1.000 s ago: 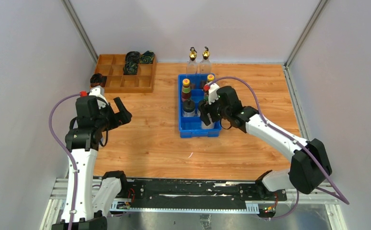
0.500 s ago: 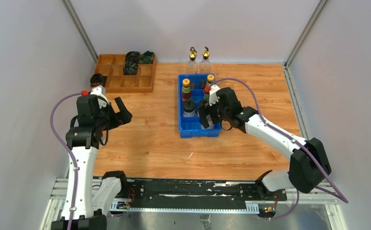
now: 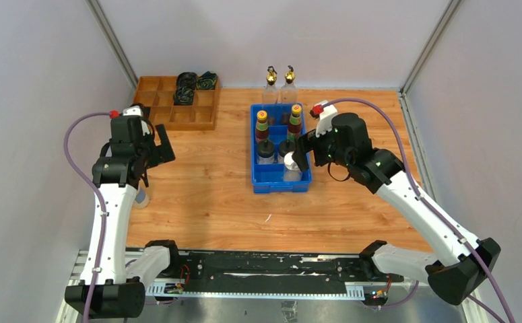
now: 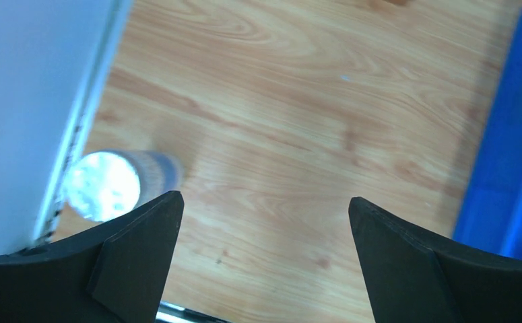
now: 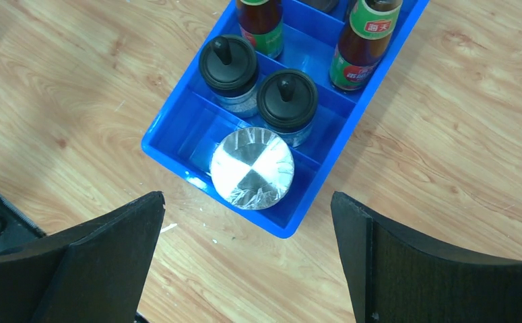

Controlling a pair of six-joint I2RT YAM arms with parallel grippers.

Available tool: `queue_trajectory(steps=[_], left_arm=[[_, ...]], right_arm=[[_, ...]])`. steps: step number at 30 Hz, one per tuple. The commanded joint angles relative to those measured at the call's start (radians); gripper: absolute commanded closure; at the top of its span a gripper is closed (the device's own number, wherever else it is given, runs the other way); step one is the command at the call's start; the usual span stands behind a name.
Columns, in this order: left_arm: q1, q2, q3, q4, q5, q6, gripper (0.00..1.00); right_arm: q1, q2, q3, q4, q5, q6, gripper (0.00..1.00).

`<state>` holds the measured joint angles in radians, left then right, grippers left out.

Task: Organize the condiment bottles
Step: Place the bottle in the storage box, then move the bottle to the center of the board.

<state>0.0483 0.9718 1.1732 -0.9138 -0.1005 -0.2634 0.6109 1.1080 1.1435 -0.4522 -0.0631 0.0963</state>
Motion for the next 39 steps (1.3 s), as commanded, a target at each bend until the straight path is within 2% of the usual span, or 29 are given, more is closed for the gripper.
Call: queue_trajectory(steps=[1, 7, 12, 15, 22, 29, 39], left_arm=[[-0.002, -0.014, 0.024, -0.037, -0.331, -0.019, 0.00], [0.001, 0.011, 0.043, -0.134, -0.575, -0.192, 0.00], [0.005, -0.091, -0.048, -0.138, -0.609, -0.314, 0.00], [0.016, -0.099, -0.096, -0.135, -0.640, -0.322, 0.00], [0.078, -0.070, -0.184, -0.042, -0.603, -0.287, 0.00], [0.192, -0.035, -0.311, 0.127, -0.480, -0.239, 0.00], [0.290, 0.088, -0.289, 0.202, -0.368, -0.269, 0.00]], right_arm=[[0.005, 0.009, 0.050, -0.145, -0.068, 0.023, 0.00], [0.032, 0.015, 0.077, -0.202, -0.107, 0.014, 0.00], [0.053, -0.005, 0.076, -0.231, -0.099, 0.017, 0.00], [0.060, -0.018, 0.079, -0.246, -0.096, 0.023, 0.00], [0.072, -0.022, 0.084, -0.260, -0.094, 0.041, 0.00], [0.081, 0.005, 0.100, -0.284, -0.077, 0.038, 0.00], [0.086, 0.052, 0.075, -0.252, -0.091, 0.057, 0.00]])
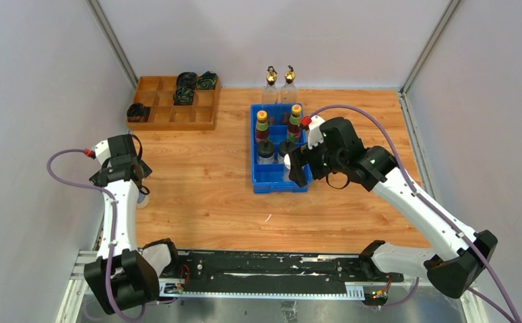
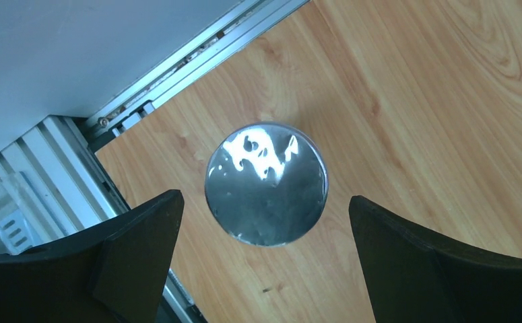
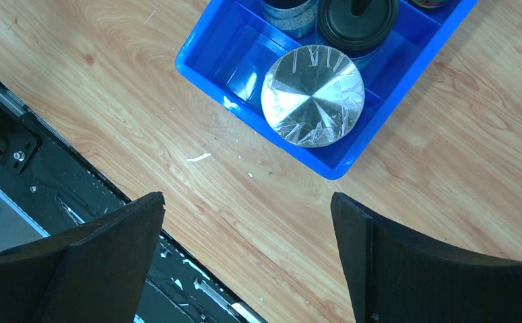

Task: Organize the condiment bottles
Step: Move the bottle to the center of the board.

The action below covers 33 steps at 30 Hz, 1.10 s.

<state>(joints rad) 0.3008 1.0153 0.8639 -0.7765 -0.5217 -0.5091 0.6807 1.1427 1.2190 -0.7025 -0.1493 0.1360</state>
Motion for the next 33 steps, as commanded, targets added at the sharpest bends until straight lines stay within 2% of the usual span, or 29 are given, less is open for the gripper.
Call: queue_trajectory(steps=[1, 6, 13, 17, 18, 22, 28, 33], left_arm=[[0.041, 0.057, 0.023, 0.079, 0.054, -0.026, 0.00], [0.067, 0.138, 0.039, 0.109, 0.070, -0.024, 0.00], [0.088, 0.158, 0.048, 0.126, 0.064, -0.025, 0.04], [0.095, 0.166, 0.076, 0.125, 0.043, -0.002, 0.18], [0.095, 0.168, 0.081, 0.128, 0.050, 0.003, 0.25], [0.095, 0.178, 0.096, 0.119, 0.107, 0.012, 0.39], [0.095, 0.151, 0.065, 0.113, 0.178, 0.037, 0.46], [0.089, 0.138, 0.034, 0.117, 0.329, 0.063, 0.52]], right_arm=[[0.018, 0.022, -0.001, 0.000, -0.009, 0.018, 0.00], [0.020, 0.021, -0.007, 0.006, -0.001, 0.006, 0.00], [0.020, 0.013, -0.045, 0.028, 0.001, 0.003, 0.00], [0.019, 0.000, -0.059, 0.035, 0.001, 0.005, 0.00], [0.020, -0.006, -0.065, 0.037, 0.009, 0.005, 0.00], [0.020, -0.020, -0.085, 0.047, 0.018, 0.010, 0.00], [0.019, -0.048, -0.126, 0.068, 0.013, 0.029, 0.00], [0.019, -0.067, -0.146, 0.079, 0.013, 0.041, 0.00]])
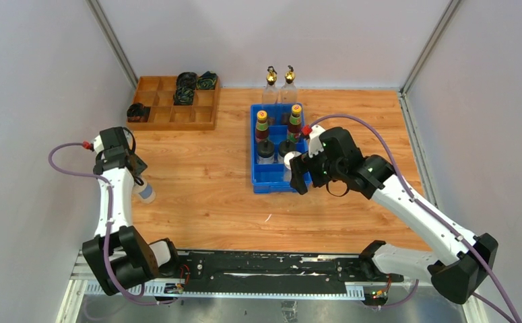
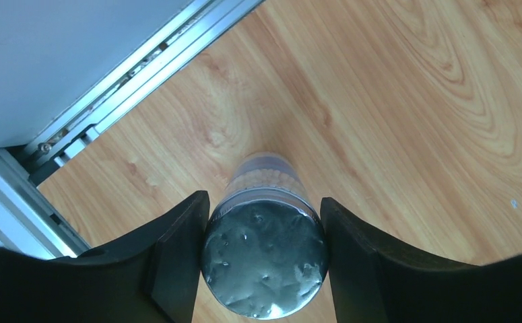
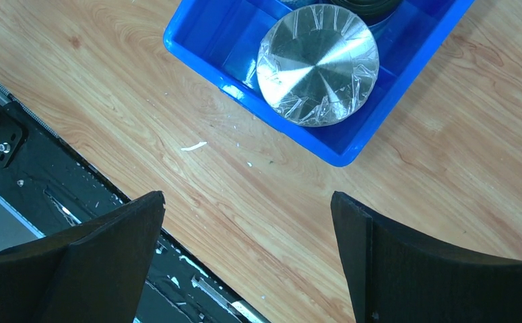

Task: Organize the condiment bottles
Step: Move the bottle to the center of the board.

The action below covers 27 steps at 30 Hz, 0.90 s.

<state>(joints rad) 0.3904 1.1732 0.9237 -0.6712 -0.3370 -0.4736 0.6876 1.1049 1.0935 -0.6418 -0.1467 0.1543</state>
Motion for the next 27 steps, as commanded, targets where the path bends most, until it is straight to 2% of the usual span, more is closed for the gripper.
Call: queue_trajectory(steps=[1, 5, 16, 21, 27], left_arm=[[-0.005, -0.019, -0.031, 0.013, 0.164, 0.033, 0.53], [-0.074, -0.004, -0.031, 0.013, 0.199, 0.059, 0.53], [-0.508, 0.180, 0.137, 0.010, 0.183, 0.090, 0.54], [-0.710, 0.241, 0.206, -0.004, 0.128, 0.110, 0.54], [-0.852, 0.276, 0.202, -0.005, 0.107, 0.090, 0.54]], right_arm=[[0.013, -0.032, -0.023, 0.019, 0.011, 0.026, 0.00], [0.013, -0.051, -0.030, 0.022, 0.020, 0.035, 0.00], [0.013, -0.139, -0.033, 0.004, 0.086, 0.043, 0.00], [0.011, -0.163, -0.031, -0.012, 0.109, 0.045, 0.00], [0.012, -0.179, -0.033, -0.021, 0.114, 0.052, 0.00]])
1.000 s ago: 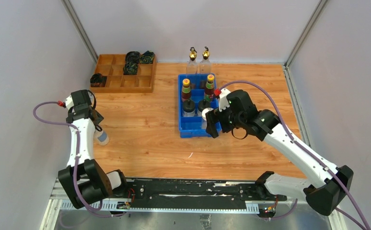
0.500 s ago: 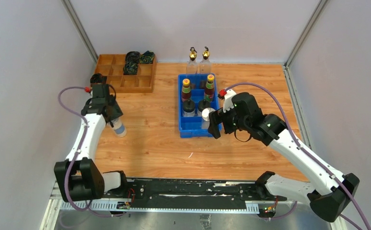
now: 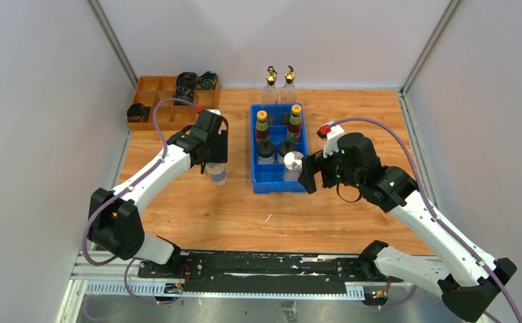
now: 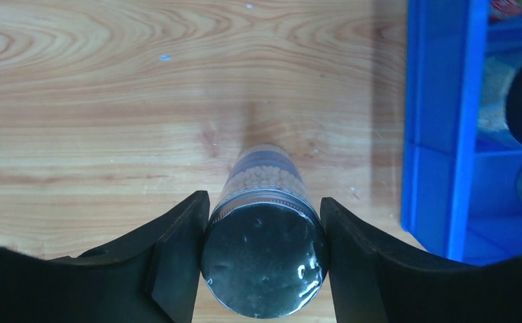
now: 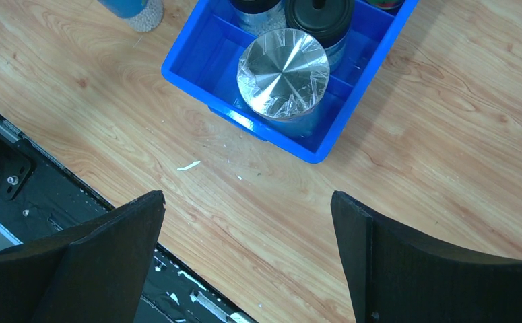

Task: Organize the condiment bottles
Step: Move the bottle to the center of the board.

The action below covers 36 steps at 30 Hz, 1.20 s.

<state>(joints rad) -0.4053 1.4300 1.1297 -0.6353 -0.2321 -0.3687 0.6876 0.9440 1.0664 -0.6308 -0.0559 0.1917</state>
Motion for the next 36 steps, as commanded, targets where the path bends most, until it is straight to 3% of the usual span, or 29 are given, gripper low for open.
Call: queue_trajectory(steps=[1, 16, 26, 30, 32, 36], left_arm=[[-0.071, 0.018, -0.010, -0.039, 0.005, -0.016, 0.54], [-0.081, -0.034, -0.065, -0.011, 0.145, 0.015, 0.49], [-0.075, -0.071, -0.062, 0.015, 0.223, 0.053, 0.21], [-0.070, -0.091, -0.049, 0.002, 0.226, 0.065, 0.16], [-0.069, -0.093, -0.040, -0.014, 0.226, 0.073, 0.01], [-0.066, -0.106, -0.051, -0.017, 0.226, 0.075, 0.00]], right_arm=[[0.012, -0.019, -0.006, -0.032, 0.025, 0.015, 0.00], [0.012, 0.015, -0.004, -0.014, 0.019, 0.031, 0.00], [0.011, -0.030, -0.021, -0.035, 0.040, 0.039, 0.00], [0.012, -0.027, -0.028, -0.035, 0.044, 0.041, 0.00], [0.011, -0.023, -0.026, -0.034, 0.041, 0.040, 0.00], [0.011, -0.017, -0.024, -0.027, 0.044, 0.039, 0.00]])
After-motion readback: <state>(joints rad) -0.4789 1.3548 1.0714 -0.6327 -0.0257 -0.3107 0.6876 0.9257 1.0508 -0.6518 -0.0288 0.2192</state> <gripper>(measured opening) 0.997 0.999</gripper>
